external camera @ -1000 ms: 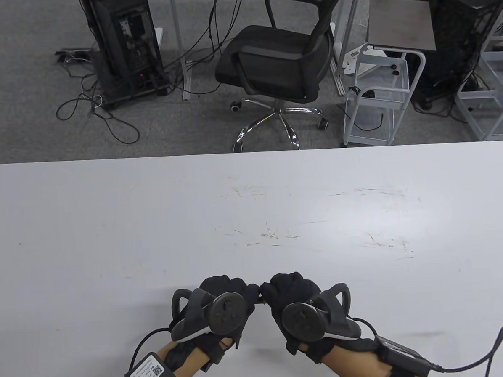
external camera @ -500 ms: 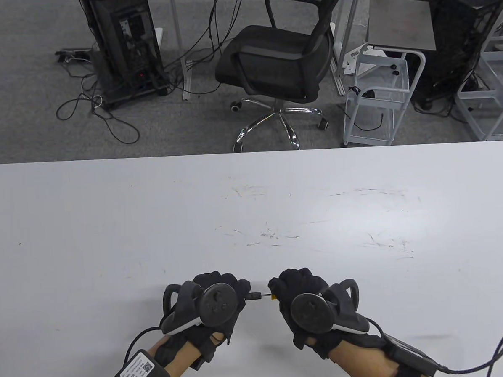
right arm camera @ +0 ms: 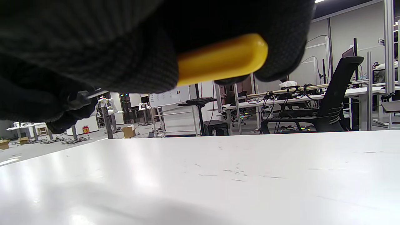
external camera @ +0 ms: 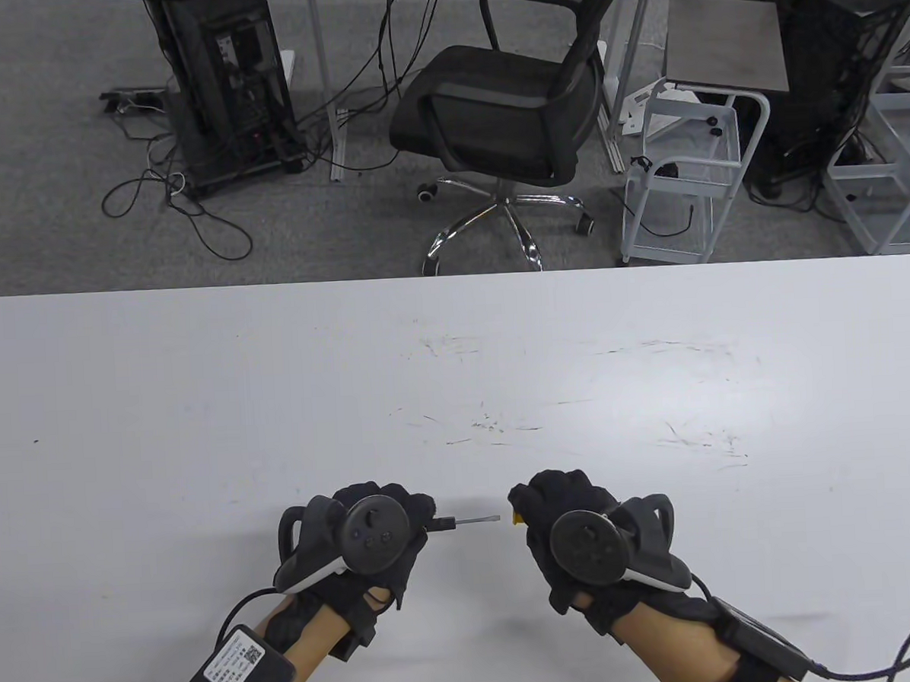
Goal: Separate screwdriver from screwdriver handle
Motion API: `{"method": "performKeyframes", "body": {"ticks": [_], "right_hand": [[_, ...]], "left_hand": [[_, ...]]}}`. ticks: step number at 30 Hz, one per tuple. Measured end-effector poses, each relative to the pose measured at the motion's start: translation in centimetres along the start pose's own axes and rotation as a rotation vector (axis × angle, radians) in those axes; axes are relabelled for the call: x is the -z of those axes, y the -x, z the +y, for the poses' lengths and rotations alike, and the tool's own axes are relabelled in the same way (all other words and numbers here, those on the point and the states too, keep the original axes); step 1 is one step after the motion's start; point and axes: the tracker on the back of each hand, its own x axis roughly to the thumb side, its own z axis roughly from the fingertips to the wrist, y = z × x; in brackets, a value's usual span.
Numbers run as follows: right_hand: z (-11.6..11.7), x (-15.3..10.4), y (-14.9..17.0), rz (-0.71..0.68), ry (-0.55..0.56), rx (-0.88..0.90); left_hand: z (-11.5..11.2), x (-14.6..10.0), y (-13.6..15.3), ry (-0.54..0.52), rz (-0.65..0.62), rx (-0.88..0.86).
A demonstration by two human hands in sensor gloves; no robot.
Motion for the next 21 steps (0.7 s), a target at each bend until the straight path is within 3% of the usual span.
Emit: {"method": "performKeyframes", "body": {"ticks": [6, 13, 21], "right_hand": [[-0.3, -0.1, 0.4, 0.009, 0.01, 0.013], [-0.3, 0.0, 0.4, 0.008, 0.002, 0.022], [-0.3, 0.1, 0.5, 0.012, 0.0, 0.027]], "left_hand": [[-0.7, 0.4, 1.4, 0.03, 0.08, -0.001], [-2.9, 1.6, 4.1, 0.139, 0.201, 0.026], [-4.8, 2.2, 5.9, 0.189, 0.256, 0.044]]}}
